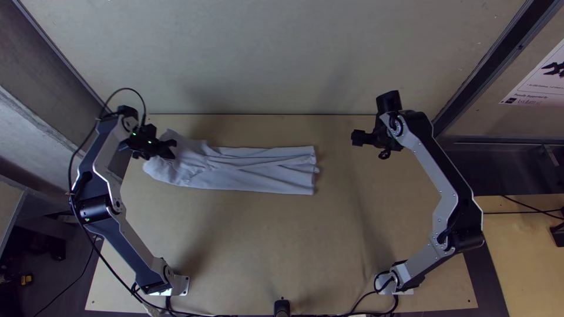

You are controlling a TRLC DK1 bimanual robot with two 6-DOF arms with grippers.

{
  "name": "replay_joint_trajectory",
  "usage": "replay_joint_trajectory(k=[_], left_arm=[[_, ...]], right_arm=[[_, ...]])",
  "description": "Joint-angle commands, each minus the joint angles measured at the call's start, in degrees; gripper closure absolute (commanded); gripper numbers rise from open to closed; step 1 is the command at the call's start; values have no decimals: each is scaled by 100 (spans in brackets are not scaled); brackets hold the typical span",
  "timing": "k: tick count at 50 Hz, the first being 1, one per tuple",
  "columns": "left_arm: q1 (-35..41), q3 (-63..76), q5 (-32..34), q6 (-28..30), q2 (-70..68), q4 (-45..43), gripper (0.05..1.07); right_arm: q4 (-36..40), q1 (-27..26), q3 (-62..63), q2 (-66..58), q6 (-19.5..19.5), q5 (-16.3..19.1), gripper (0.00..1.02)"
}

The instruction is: Fold the t-shirt

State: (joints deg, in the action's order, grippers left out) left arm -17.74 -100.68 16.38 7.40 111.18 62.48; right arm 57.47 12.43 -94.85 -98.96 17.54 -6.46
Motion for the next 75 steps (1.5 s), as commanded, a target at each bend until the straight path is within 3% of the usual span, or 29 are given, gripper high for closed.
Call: replay_joint_trajectory(k=[1, 14, 35, 64, 75], left_arm=[[-230, -566, -241, 499, 141, 309, 105], [-468, -1085, -1084, 1326, 176, 590, 105], [482, -1551, -2376, 1431, -149, 1223, 105], [2705, -2052, -3589, 385, 62, 1689, 105], [3365, -2421, -3704, 139, 431, 1785, 105]], right_arm=[[-61, -109, 72, 184, 92, 66, 3], [-175, -293, 142, 289, 127, 127, 3], [-307, -566, 432, 491, 92, 268, 3], [-509, -970, 1126, 948, -67, 435, 3], [-729, -1040, 1671, 1221, -110, 470, 3]])
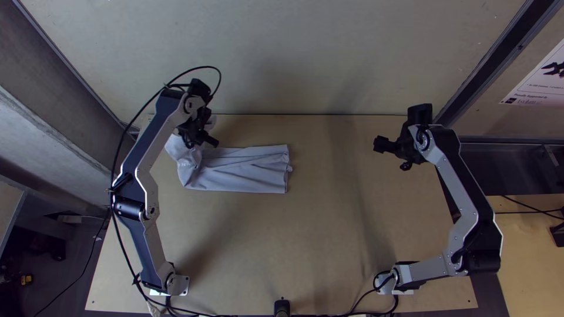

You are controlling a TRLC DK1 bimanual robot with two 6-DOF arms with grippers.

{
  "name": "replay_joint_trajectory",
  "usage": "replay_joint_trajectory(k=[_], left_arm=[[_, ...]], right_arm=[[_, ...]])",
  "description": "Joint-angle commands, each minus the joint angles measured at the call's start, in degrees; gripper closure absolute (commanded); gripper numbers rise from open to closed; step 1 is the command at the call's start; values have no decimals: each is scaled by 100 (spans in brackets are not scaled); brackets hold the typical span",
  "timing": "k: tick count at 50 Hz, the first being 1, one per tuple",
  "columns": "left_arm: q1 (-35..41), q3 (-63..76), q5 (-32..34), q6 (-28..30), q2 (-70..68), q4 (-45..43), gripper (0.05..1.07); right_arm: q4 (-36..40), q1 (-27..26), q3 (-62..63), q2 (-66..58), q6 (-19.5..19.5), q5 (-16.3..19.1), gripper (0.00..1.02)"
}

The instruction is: Fold the t-shirt

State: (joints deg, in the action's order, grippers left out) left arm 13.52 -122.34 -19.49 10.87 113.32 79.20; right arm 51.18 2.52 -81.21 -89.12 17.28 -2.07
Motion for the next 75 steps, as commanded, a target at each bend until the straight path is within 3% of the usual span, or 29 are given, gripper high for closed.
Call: replay_joint_trajectory(k=[1, 34, 45, 51, 59, 61, 64, 65, 67, 75], left_arm=[[309, -272, -126, -226, 252, 113, 105], [2023, -650, -1101, -824, 1263, 96, 105], [2471, -765, -1110, -912, 1509, 61, 104], [2717, -817, -1128, -956, 1641, 17, 79], [3157, -1186, -1110, -1052, 1922, -185, 58], [3271, -1195, -1101, -1070, 1957, -361, 45], [3421, -1213, -855, -1166, 1975, -643, 13], [3465, -1213, -732, -1237, 1984, -766, 9], [3535, -1230, -442, -1404, 1975, -994, 10], [3552, -1239, 1984, -2713, 1843, -2137, 10]], right_arm=[[-134, -50, 360, 264, -84, 31, 3], [-512, -332, 1318, 677, -128, 92, 3], [-618, -437, 1643, 826, -146, 92, 3], [-662, -490, 1810, 879, -181, 92, 3], [-802, -507, 2074, 932, -190, 92, 3], [-829, -499, 2144, 949, -190, 92, 3], [-917, -481, 2267, 984, -181, 101, 3], [-934, -472, 2311, 1002, -181, 101, 3], [-978, -455, 2408, 1011, -172, 101, 3], [-1110, -446, 2724, 1064, -181, 92, 3]])
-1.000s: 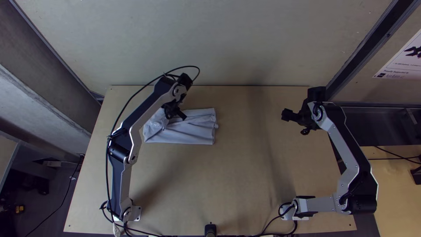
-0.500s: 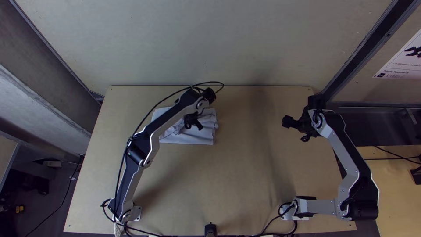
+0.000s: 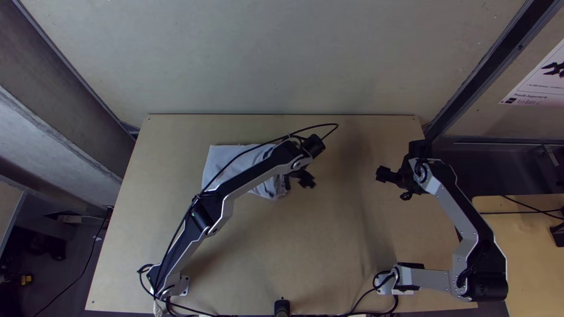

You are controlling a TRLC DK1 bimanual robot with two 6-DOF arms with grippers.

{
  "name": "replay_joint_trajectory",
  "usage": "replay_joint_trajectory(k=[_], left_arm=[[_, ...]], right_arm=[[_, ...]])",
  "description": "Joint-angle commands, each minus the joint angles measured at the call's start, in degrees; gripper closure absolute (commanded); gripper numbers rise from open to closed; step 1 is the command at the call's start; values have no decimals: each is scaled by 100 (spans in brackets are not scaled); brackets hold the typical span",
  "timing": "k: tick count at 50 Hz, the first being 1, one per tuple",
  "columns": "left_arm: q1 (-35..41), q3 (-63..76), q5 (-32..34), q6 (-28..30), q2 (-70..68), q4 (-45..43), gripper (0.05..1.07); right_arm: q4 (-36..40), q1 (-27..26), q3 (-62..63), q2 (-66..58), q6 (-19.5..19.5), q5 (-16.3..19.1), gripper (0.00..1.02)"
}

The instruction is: Fold the t-shirt

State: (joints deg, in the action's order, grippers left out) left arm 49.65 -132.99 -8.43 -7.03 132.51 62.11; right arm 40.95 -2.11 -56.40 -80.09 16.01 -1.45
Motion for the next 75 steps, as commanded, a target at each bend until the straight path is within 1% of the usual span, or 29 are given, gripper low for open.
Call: replay_joint_trajectory(k=[1, 4, 7, 10, 23, 32, 41, 45, 48, 51, 54, 58, 62, 65, 69, 75], left_arm=[[-78, -175, 1080, -1125, -76, -577, 10], [-96, -184, 1352, -1477, -76, -946, 10], [-131, -263, 1625, -1741, -32, -1051, 10], [-131, -271, 1669, -1829, 3, -1104, 10], [-210, -263, 1678, -1811, 21, -990, 10], [-447, -166, 1660, -1776, -340, -911, 10], [-966, -17, 1511, -1547, -990, -682, 10], [-1317, 89, 1449, -1345, -1368, -594, 10], [-1607, 133, 1361, -1310, -1667, -559, 10], [-1941, 150, 1344, -1248, -1939, -463, 10], [-2223, 194, 1344, -1073, -2282, -384, 10], [-2653, 397, 1238, -800, -2774, -375, 10], [-3119, 607, 1212, -563, -3249, -375, 10], [-3453, 783, 1212, -387, -3583, -384, 10], [-3980, 1029, 1212, -185, -4013, -419, 10], [-4745, 1794, 1212, 79, -4822, -902, 10]], right_arm=[[-96, 18, 270, 170, -45, 31, 3], [-113, 9, 358, 222, -54, 31, 3], [-157, -9, 428, 266, -63, 31, 3], [-193, -35, 490, 301, -81, 31, 3], [-210, -185, 358, 425, -239, 31, 3], [-166, -211, -196, 644, -546, 31, 3], [-131, -123, -969, 758, -968, 31, 3], [-122, -62, -1365, 758, -1091, 31, 3], [-96, -26, -1690, 732, -1153, 31, 3], [141, 9, -2129, 635, -1091, 31, 3], [141, 0, -2455, 618, -889, 31, 3], [45, 0, -2894, 574, -555, 31, 3], [-122, 9, -3342, 477, -502, 31, 3], [-175, 0, -3738, 354, -327, 31, 3], [-201, 9, -4195, 284, -335, 31, 3], [-254, 79, -4678, 381, -362, 31, 3]])
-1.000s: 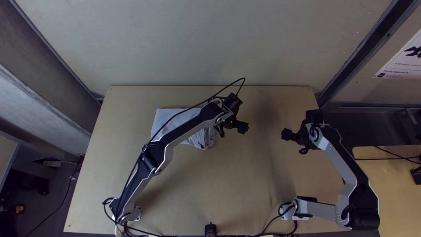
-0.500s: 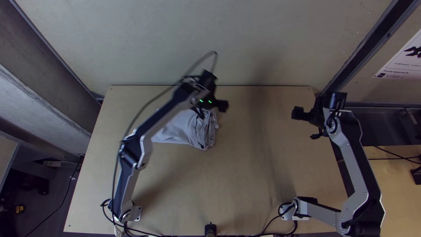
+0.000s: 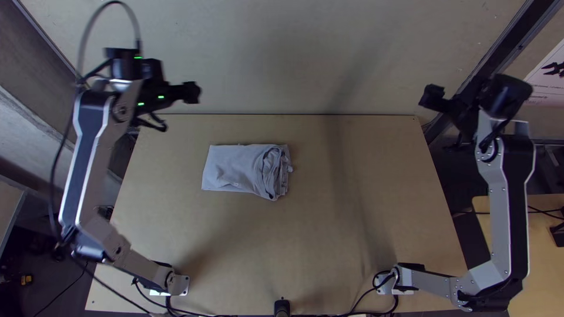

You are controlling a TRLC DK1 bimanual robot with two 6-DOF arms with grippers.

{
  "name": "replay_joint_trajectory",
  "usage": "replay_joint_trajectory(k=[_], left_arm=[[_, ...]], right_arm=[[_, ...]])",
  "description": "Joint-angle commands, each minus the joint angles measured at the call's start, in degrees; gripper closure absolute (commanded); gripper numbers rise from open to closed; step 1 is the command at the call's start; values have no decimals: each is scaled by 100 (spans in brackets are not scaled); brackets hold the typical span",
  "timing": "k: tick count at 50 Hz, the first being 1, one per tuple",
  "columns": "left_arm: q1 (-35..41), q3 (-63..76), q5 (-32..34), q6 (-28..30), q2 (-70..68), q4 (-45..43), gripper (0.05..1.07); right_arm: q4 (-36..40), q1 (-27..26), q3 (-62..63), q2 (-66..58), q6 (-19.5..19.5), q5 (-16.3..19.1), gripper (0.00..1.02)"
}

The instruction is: Fold the t-shirt

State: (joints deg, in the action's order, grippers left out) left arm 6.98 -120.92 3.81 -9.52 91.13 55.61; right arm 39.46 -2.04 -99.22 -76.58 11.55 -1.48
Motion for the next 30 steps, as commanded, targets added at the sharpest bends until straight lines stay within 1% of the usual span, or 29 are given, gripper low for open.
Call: replay_joint_trajectory(k=[1, 8, 11, 15, 20, 24, 27, 30], left_arm=[[-575, 754, -3, 363, -825, -350, 10], [-1103, 2143, -3, 741, -1924, -1272, 10], [-1305, 2600, 49, 732, -2346, -1554, 10], [-1428, 3119, 58, 732, -2873, -1738, 10], [-1481, 3998, 67, 794, -3638, -2310, 10], [-1481, 4648, 67, 926, -4218, -2723, 10], [-1489, 5087, 67, 926, -4622, -3057, 10], [-1498, 5527, 49, 926, -5035, -3276, 10]], right_arm=[[-123, 73, -432, 64, 75, 33, 3], [-211, 143, -370, 538, -92, 33, 3], [-237, 160, -177, 828, -171, 33, 3], [-422, 213, 289, 1347, -417, 33, 3], [-809, 380, 1045, 2156, -707, 33, 3], [-1002, 398, 1616, 2762, -786, 33, 3], [-1090, 407, 2012, 3149, -971, 33, 3], [-1125, 415, 2355, 3518, -1015, 33, 3]])
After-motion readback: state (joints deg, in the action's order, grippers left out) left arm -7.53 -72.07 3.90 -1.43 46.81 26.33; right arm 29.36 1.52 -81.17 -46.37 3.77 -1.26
